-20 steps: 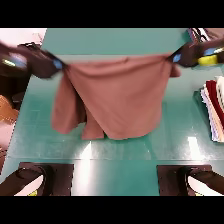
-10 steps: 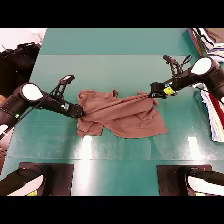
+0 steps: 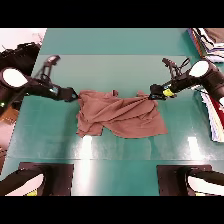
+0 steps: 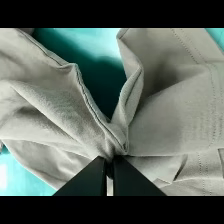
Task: Fold the shirts.
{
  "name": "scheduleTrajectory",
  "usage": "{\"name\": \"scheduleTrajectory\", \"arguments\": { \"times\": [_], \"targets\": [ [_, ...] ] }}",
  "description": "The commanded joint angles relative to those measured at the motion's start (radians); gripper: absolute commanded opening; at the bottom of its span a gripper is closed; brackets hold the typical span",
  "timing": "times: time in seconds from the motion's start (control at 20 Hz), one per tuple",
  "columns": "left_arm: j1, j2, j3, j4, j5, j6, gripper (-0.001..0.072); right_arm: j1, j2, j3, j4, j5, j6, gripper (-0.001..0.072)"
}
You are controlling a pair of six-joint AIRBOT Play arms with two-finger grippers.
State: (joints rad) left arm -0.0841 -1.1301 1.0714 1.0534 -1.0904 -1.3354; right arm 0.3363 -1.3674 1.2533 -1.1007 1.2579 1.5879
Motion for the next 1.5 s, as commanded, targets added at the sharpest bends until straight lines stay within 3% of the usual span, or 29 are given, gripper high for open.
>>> {"name": "scheduleTrajectory", "arguments": {
  "times": [0.0,0.3,0.65,0.7,0.75,0.8,1.0,1.45],
  "targets": [
    [0.085,-0.101,0.032,0.007,0.027,0.0,0.0472,0.0,0.023,0.0,0.0,-0.003,0.0,0.0017],
    [0.084,-0.415,0.032,-0.188,0.105,0.01,0.0473,0.0,0.069,-0.001,0.0,-0.022,0.0,0.0017],
    [0.053,-0.477,0.032,-0.269,0.163,0.035,0.0471,0.0,0.07,0.0,0.0,-0.029,0.0,0.0017],
    [0.047,-0.476,0.033,-0.275,0.171,0.034,0.037,0.0,0.071,0.0,0.0,-0.028,0.0,0.0017],
    [0.047,-0.475,0.035,-0.29,0.166,0.035,0.0127,0.0,0.071,0.0,0.0,-0.028,0.0,0.0017],
    [0.049,-0.467,0.035,-0.305,0.166,0.035,0.0035,0.0,0.071,0.0,0.0,-0.028,0.0,0.0017],
    [0.082,-0.327,0.056,-0.294,0.191,0.035,0.0026,-0.001,0.072,0.049,-0.003,-0.023,-0.034,0.0017],
    [0.174,0.297,0.331,-0.15,0.122,0.061,0.0027,0.0,0.15,0.487,-0.18,0.082,-0.045,0.0017]
  ]
}}
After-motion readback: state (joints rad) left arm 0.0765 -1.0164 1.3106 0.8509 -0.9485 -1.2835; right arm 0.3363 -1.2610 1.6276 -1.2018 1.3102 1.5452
